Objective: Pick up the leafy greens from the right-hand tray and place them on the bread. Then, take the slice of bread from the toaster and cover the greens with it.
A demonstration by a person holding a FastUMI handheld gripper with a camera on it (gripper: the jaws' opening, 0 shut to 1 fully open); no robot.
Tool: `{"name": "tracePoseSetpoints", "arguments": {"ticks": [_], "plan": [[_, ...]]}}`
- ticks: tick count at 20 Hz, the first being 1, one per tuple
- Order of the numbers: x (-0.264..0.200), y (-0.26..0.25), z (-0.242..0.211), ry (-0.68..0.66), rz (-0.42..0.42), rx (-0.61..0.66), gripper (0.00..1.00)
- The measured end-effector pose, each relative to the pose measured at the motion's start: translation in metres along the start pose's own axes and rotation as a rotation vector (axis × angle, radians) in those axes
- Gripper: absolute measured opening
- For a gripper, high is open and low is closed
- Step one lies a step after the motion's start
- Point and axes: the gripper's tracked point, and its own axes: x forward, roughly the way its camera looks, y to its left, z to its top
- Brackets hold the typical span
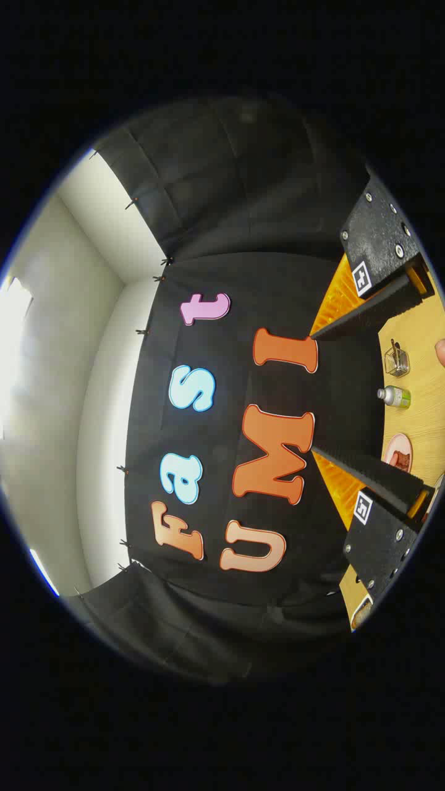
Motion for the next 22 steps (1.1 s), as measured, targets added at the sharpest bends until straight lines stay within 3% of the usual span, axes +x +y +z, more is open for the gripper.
{"name": "tracePoseSetpoints", "arguments": {"ticks": [15, 22], "plan": [[-0.003, 0.004, 0.01, -0.011, 0.02, 0.001, 0.98], [-0.007, 0.012, -0.035, 0.095, 0.059, -0.003, 0.98]]}}
